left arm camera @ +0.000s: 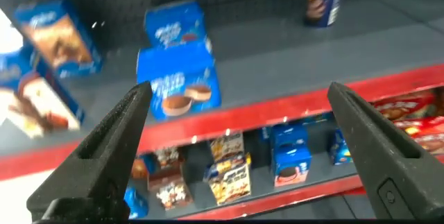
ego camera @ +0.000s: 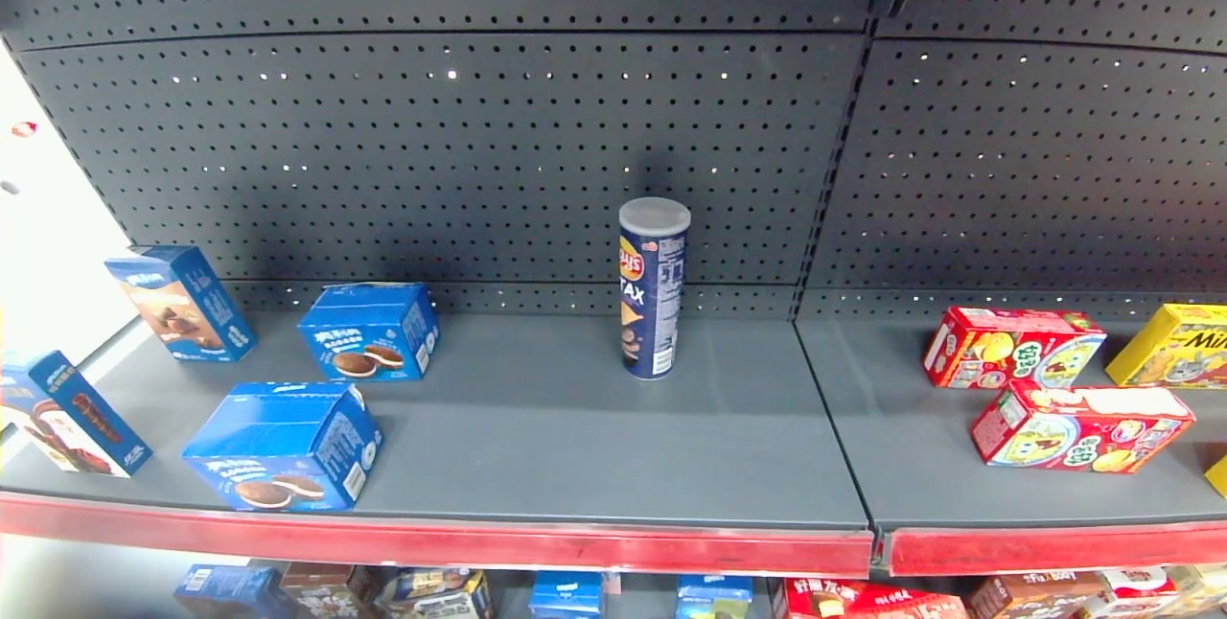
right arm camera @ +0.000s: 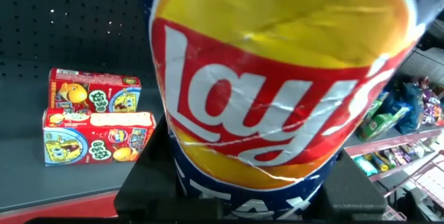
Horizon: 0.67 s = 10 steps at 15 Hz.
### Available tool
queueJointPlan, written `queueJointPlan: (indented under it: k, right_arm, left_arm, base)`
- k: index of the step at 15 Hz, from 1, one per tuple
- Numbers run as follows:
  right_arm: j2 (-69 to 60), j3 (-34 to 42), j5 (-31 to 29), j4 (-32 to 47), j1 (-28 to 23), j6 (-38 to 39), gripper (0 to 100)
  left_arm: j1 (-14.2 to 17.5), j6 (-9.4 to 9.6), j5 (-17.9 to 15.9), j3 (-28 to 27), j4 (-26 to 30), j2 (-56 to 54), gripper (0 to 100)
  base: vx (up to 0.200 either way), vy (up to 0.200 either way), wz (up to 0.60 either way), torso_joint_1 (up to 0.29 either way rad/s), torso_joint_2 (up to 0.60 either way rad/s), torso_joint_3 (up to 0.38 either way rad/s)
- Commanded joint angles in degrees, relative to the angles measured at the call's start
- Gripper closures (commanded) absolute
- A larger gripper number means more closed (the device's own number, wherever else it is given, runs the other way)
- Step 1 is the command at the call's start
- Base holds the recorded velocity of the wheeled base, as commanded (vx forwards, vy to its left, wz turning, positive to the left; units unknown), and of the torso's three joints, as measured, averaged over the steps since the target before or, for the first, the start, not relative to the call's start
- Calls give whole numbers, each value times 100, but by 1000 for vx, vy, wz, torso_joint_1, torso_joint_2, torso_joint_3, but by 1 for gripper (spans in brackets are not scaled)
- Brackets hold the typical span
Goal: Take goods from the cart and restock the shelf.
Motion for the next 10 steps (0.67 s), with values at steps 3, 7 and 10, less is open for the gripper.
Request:
queueJointPlan:
  k: [3,7,10]
  right_arm:
    - [1,-17,-3,6,8,-3,100]
    - [19,-17,6,-3,16,-3,100]
    - [45,-25,6,-3,43,-3,100]
  left_arm:
    - [-129,164,-270,-1219,-608,2591,0]
    - [-569,243,-270,-1377,-1443,3664,0]
    - [-1307,340,-270,-1562,-1470,4288,0]
  base:
    - [0,0,0,0,0,0]
    - [0,0,0,0,0,0]
    - [0,0,0,0,0,0]
